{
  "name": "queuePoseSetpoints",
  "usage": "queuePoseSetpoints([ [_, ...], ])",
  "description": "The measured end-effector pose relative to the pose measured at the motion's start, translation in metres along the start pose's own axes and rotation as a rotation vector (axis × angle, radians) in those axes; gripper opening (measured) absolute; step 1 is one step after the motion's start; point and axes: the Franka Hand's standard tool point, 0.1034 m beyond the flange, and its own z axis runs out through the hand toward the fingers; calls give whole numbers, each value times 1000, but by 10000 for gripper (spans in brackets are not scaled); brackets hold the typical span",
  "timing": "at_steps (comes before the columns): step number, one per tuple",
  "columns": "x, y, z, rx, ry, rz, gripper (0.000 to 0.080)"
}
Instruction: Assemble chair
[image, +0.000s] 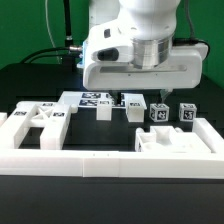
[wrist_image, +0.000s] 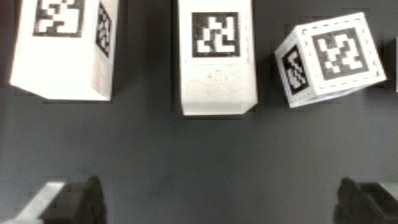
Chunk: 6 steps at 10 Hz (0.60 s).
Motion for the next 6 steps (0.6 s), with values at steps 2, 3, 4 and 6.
queuePoseSetpoints([
  [2,5,1,8,5,-108,-8,649],
  [3,-1,3,14,6,-188,-8,649],
  [4,-1,4,17,8,-236,-11,649],
  [6,-2,5,21,14,-369,-15,649],
])
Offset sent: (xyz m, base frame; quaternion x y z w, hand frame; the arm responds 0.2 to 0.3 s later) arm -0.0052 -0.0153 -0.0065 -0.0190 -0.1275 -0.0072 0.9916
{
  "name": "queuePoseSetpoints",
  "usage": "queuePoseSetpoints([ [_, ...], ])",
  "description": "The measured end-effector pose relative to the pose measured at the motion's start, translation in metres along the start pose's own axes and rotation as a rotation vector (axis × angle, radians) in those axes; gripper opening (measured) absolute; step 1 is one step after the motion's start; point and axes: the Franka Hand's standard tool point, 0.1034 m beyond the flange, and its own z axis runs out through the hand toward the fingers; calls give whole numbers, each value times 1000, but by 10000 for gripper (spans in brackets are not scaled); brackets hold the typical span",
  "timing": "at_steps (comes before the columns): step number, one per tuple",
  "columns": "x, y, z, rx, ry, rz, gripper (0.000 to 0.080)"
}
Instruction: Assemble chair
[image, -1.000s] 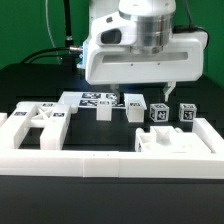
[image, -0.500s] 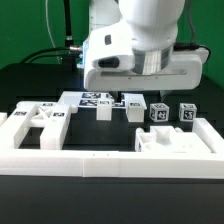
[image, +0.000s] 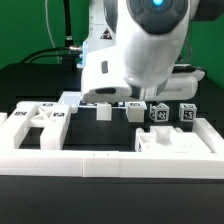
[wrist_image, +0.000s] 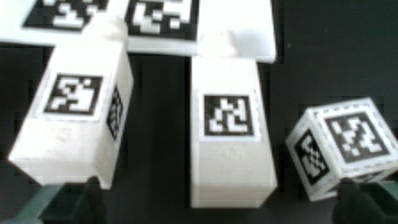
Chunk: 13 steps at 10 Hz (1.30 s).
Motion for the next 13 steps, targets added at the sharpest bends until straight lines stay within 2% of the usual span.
queuePoseSetpoints([
  [2,3,0,0,0,12,0,649],
  [4,7,4,14,4,-14,11,649],
  [7,6,0,25,2,-33,11,649],
  [11,6,-4,35,-1,-38,6,649],
  [13,6,-4,35,-2,-38,4,397],
])
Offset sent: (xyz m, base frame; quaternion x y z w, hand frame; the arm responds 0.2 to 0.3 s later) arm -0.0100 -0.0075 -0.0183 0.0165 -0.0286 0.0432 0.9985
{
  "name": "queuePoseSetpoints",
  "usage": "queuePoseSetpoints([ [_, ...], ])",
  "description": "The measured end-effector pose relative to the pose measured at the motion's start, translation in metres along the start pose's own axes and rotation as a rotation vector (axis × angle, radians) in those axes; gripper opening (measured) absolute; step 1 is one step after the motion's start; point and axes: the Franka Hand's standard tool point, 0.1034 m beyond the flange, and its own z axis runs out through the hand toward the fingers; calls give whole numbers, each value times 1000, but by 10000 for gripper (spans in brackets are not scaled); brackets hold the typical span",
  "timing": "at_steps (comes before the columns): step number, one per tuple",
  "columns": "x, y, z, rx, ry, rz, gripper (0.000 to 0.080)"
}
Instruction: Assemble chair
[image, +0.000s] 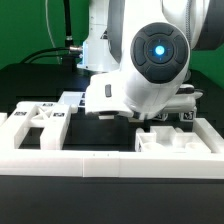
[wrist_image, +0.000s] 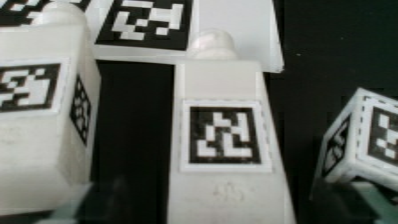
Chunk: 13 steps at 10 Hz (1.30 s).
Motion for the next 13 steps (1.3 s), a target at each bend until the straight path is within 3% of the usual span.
queuePoseSetpoints([
  [1,0,0,0,0,-1,-1,397],
  [2,0,0,0,0,0,-6,285],
  [4,0,0,-5,-1,7,-11,285],
  [6,-9,-5,-39,-4,19,-18,285],
  [8,-29,0,-81,17,-8,-41,285],
  [9,-26,4,-93,22,10,-43,287],
  [10,-22,2,-87,19,15,-45,287],
  [13,-17,1,-91,16,53,-46,287],
])
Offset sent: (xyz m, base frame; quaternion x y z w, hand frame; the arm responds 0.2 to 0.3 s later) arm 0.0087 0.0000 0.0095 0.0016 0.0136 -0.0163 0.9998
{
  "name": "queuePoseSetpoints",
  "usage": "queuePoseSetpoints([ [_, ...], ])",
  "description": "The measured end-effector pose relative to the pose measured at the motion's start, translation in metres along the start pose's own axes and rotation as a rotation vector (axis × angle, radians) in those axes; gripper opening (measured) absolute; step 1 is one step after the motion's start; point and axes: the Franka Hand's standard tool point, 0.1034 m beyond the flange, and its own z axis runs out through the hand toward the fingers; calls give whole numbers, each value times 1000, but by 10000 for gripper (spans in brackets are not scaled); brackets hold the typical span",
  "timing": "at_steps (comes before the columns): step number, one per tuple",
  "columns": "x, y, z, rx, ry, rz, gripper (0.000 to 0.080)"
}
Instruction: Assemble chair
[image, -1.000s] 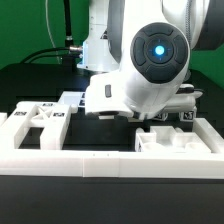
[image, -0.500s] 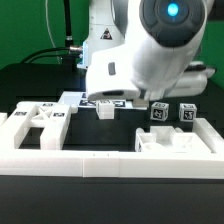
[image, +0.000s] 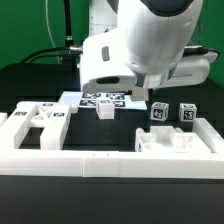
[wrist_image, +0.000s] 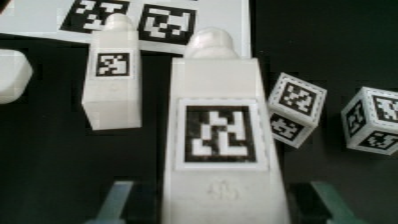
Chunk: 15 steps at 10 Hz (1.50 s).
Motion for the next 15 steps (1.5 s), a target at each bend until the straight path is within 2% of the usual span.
queuePoseSetpoints([
  [1,0,0,0,0,1,0,287],
  [2,4,0,-11,1,52,-5,287],
  [4,4,-2,-43,-10,205,-6,287],
  [5,9,-2,-52,-17,297,-6,287],
  [7,10,-1,-51,-26,418,-2,287],
  [9,14,1,-59,-38,551,-4,287],
  [11,4,-2,-85,-57,706,-22,287],
  [12,-4,-5,-92,-60,732,-25,287],
  [13,-4,-7,-107,-61,808,-25,287],
  [14,-1,-6,-112,-73,916,-26,287],
  [15,-1,-4,-108,-79,978,-23,287],
])
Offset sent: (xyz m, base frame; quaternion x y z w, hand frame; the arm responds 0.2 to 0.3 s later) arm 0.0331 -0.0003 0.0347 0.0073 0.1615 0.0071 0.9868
